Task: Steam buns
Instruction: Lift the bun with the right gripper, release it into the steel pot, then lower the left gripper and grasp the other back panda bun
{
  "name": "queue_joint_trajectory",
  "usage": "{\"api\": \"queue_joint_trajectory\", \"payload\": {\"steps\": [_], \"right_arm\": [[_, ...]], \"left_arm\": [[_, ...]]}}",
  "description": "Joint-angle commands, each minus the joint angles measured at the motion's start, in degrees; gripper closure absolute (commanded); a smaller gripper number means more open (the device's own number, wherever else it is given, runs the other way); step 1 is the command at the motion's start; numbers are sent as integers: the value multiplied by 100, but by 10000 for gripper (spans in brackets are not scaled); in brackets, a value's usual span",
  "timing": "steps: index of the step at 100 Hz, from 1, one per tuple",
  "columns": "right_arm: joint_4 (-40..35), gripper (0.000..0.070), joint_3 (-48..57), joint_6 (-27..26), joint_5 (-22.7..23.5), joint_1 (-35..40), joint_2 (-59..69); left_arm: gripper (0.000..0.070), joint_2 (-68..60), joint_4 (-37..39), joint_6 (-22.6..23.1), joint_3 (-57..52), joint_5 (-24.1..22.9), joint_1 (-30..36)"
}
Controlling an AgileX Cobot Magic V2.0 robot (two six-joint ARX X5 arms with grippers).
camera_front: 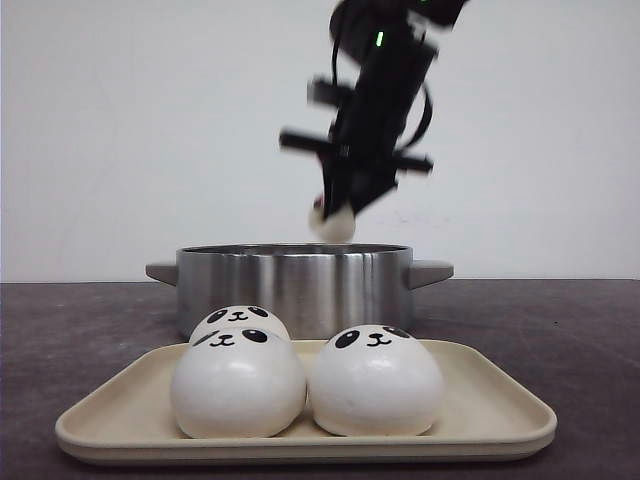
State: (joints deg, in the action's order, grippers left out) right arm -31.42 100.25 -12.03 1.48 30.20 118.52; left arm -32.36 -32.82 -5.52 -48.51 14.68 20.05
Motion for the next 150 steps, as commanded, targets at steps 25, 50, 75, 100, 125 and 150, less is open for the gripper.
{"api": "queue_joint_trajectory", "payload": {"steps": [25, 50, 75, 100, 125, 150], "right_arm": [[-63, 481, 96, 17, 0, -46, 741], [-192, 239, 177, 2, -46, -46, 737], [-734, 237, 1134, 7, -129, -50, 726], [-1952, 700, 2647, 153, -133, -26, 675], [-2787, 682, 3123, 245, -334, 341, -527], [-2933, 682, 3123, 544, -1408, 1279, -2354]], "left_arm": [[104, -138, -149, -17, -87, -31, 26], [104, -262, -212, -17, -87, -28, 26], [104, -358, -203, -323, -87, -26, 26], [110, -424, -234, -776, -87, -22, 28], [162, -1495, -203, -1320, -87, 184, 354], [143, -3377, 363, -1740, -98, -33, 1032]]}}
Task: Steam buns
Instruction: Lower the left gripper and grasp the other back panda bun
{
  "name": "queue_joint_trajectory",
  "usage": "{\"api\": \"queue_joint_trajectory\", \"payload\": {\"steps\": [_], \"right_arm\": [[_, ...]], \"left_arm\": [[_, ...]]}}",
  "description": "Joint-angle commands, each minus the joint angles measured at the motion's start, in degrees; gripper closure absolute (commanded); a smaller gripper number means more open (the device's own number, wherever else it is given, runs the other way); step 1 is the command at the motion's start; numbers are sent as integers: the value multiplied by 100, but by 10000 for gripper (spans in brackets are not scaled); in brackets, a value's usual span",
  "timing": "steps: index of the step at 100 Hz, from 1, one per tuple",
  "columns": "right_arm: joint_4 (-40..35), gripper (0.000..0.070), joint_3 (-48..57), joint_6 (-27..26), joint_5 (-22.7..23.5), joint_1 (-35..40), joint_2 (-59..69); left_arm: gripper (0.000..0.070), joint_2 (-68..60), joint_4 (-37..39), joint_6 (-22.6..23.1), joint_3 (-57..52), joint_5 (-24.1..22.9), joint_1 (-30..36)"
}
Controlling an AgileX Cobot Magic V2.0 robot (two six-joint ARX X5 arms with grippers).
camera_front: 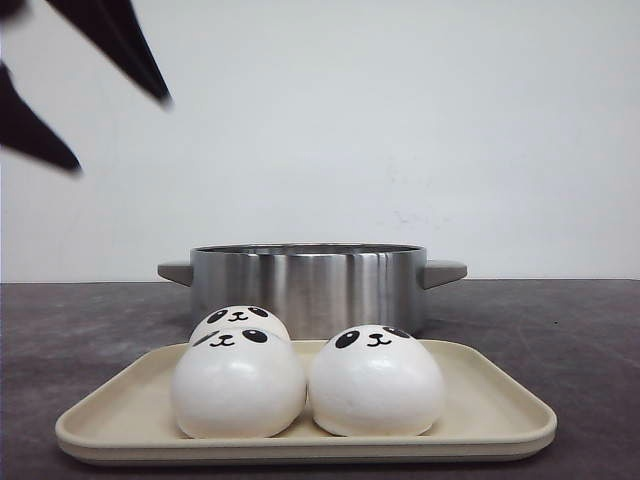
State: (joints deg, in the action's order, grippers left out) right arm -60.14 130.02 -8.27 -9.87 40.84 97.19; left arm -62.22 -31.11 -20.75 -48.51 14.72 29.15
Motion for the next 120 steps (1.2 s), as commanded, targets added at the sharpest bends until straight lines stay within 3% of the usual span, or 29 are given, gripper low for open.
{"api": "queue_joint_trajectory", "payload": {"steps": [1, 32, 45, 78, 86, 95, 105, 120], "right_arm": [[-68, 682, 146, 168, -313, 256, -282], [-892, 682, 146, -87, -1152, 1003, -1685], [-1097, 683, 146, -190, -1384, 1073, -2024], [-1475, 683, 146, -234, -1851, 1073, -2420], [-1582, 683, 146, -254, -1891, 1073, -2435], [-1668, 682, 144, -297, -1891, 1073, -2430], [-1663, 683, 125, -295, -1891, 1073, -2424], [-1665, 682, 125, -293, -1888, 1073, -2424]], "left_arm": [[143, -461, 229, -240, -101, -42, 140], [143, -2302, 468, -420, -610, -339, 566], [144, -2817, 546, -417, -885, -592, 708], [163, -3445, 505, -448, -1128, -621, 857], [258, -3458, 481, -448, -1128, -621, 876], [427, -3458, 479, -446, -1128, -619, 892], [699, -3458, 494, -428, -1128, -621, 892], [692, -3458, 492, -393, -1128, -710, 892]]}}
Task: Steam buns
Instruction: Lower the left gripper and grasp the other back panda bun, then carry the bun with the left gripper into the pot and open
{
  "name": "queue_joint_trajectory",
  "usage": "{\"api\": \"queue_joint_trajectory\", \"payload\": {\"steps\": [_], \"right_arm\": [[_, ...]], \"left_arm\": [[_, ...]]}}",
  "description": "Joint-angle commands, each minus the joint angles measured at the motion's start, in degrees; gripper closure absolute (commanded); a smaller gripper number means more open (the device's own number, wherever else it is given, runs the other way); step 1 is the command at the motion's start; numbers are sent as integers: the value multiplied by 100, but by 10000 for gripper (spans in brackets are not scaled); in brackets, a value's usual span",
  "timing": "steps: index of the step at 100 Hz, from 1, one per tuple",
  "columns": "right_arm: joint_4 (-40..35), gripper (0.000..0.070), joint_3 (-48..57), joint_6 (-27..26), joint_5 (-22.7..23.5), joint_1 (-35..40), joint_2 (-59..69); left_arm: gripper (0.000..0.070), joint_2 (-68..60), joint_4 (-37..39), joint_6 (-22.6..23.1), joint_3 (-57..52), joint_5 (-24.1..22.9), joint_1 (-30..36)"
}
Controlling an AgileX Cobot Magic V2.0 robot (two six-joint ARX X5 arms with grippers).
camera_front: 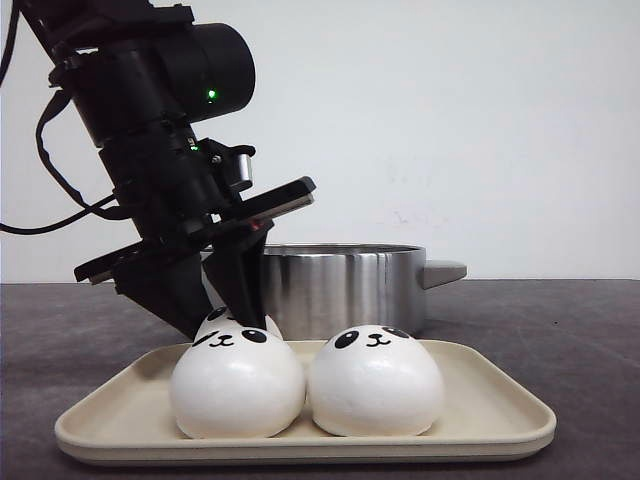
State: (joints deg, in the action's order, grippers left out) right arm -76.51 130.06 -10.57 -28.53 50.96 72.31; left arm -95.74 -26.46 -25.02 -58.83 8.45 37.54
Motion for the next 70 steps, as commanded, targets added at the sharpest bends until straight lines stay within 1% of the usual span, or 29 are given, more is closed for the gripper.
{"api": "queue_joint_trajectory", "payload": {"steps": [1, 14, 30, 51, 64, 70], "right_arm": [[-31, 682, 120, -63, -22, 61, 63], [-111, 682, 120, -63, -22, 61, 63], [-225, 682, 120, -63, -24, 61, 63], [-208, 682, 120, -63, -26, 61, 63], [-208, 682, 120, -59, -26, 61, 63], [-203, 682, 120, -59, -24, 61, 66]], "left_arm": [[692, -105, 22, 33, -96, -87, 50], [693, 63, -92, 42, -136, -83, 55], [693, 772, -81, 83, -160, -103, 149], [691, 1899, -46, 7, -168, -472, 212], [691, 2387, 273, 15, -254, -857, 195], [691, 2415, 356, 109, -442, -949, 122]]}}
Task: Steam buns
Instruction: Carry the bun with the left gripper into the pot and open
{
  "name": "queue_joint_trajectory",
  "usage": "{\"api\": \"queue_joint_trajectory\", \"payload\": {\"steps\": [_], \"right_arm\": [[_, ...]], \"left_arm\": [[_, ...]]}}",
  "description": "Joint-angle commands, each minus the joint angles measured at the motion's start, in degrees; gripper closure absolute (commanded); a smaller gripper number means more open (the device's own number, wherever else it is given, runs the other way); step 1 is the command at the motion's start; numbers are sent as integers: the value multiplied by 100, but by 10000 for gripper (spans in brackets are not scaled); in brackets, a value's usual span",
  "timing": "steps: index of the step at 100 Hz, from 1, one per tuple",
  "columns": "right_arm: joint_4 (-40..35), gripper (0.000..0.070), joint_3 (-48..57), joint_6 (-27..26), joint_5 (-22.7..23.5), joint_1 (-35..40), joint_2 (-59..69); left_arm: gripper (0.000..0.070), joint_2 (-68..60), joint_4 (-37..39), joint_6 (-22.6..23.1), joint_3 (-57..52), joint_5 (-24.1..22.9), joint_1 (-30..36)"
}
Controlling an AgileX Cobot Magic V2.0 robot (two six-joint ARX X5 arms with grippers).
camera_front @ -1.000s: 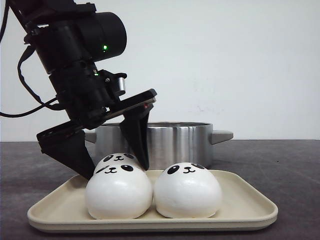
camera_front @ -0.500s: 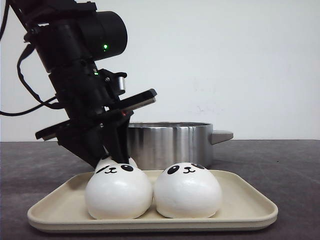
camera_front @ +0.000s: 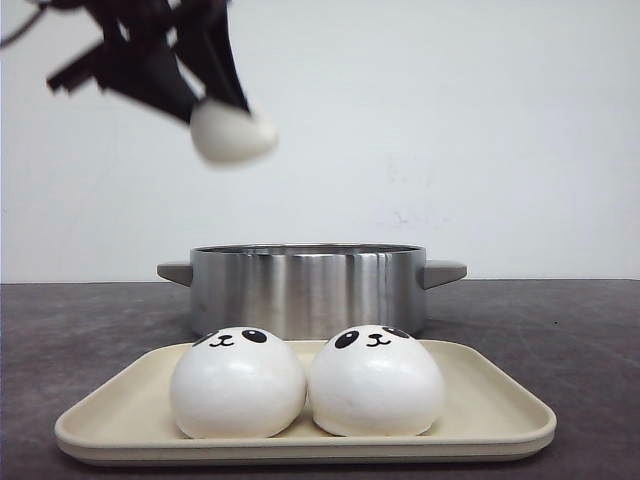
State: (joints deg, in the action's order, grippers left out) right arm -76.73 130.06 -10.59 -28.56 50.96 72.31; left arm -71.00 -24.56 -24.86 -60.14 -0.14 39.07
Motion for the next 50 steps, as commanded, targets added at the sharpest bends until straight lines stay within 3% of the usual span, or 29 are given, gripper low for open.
{"api": "queue_joint_trajectory", "payload": {"steps": [1, 22, 50], "right_arm": [[-179, 682, 120, -57, -24, 61, 66], [-129, 682, 118, -55, -24, 61, 68], [-151, 682, 114, -31, -26, 61, 68]], "left_arm": [[691, -61, 168, 122, -350, -101, -50], [691, -872, 48, 728, -1464, -105, -431], [690, -2621, -208, 966, -2739, -299, -717]]}}
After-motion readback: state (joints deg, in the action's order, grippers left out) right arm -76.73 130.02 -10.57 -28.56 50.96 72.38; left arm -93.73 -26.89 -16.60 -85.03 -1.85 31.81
